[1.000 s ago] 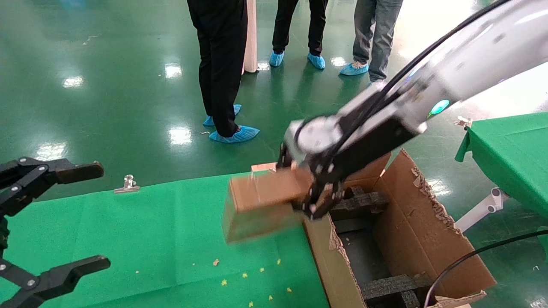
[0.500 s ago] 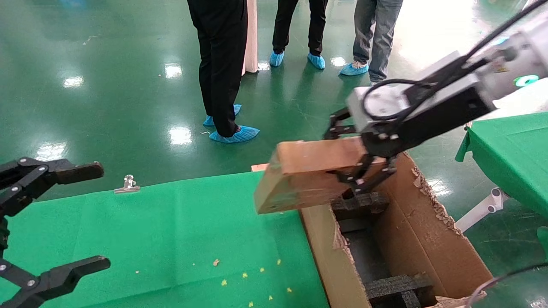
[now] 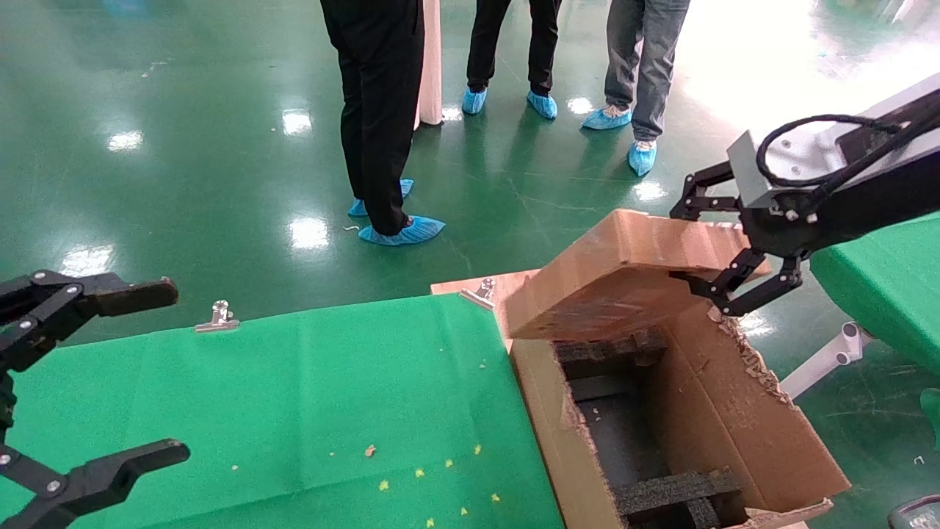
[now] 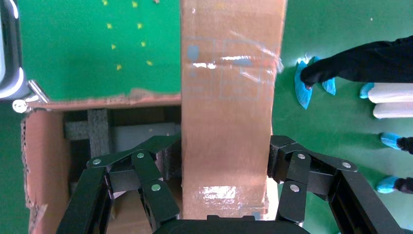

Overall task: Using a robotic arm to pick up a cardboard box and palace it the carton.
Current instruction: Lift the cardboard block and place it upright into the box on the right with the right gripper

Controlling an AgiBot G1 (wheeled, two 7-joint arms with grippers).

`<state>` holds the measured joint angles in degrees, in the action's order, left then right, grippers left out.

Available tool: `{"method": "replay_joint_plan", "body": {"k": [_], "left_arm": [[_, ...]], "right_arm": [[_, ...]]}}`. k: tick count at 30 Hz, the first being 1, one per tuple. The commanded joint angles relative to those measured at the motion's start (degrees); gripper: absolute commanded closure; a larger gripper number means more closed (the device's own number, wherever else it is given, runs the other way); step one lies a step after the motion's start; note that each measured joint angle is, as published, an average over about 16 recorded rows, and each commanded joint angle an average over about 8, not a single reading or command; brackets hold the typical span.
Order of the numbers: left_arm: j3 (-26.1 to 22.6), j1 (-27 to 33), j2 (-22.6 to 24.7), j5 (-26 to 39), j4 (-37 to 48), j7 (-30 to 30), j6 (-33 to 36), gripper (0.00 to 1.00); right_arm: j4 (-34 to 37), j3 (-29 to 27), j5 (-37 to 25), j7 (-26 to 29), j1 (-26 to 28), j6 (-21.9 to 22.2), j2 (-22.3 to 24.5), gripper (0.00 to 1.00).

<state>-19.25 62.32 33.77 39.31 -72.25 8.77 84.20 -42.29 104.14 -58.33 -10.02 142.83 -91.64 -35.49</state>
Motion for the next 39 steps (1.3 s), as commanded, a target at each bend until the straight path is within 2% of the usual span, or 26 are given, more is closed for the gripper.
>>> {"method": "replay_joint_plan", "body": {"k": [1, 8, 17, 24, 34, 39], "left_arm": [[0.0, 0.0, 0.0, 0.0, 0.0, 0.0, 0.0, 0.00], [0.0, 0.0, 0.0, 0.0, 0.0, 0.0, 0.0, 0.00], [0.0, 0.0, 0.0, 0.0, 0.0, 0.0, 0.0, 0.00], [0.0, 0.0, 0.0, 0.0, 0.0, 0.0, 0.0, 0.00], [0.0, 0.0, 0.0, 0.0, 0.0, 0.0, 0.0, 0.00], [0.0, 0.0, 0.0, 0.0, 0.0, 0.0, 0.0, 0.00]], "right_arm": [[-0.1, 1.2, 0.6, -0.1, 1.3, 0.0, 0.0, 1.00], [1.3, 7.6, 2.0, -2.1, 3.6, 0.1, -0.3, 1.00], [5.2, 16.9, 2.1, -4.9, 6.0, 0.1, 1.5, 1.00], [8.4, 23.1, 2.9, -7.5, 5.3, 0.4, 3.3, 1.00], [10.6, 26.6, 5.2, -10.1, 2.0, 0.7, 3.4, 1.00], [10.6, 26.5, 5.9, -8.2, 1.3, 1.3, 3.4, 1.00]]}}
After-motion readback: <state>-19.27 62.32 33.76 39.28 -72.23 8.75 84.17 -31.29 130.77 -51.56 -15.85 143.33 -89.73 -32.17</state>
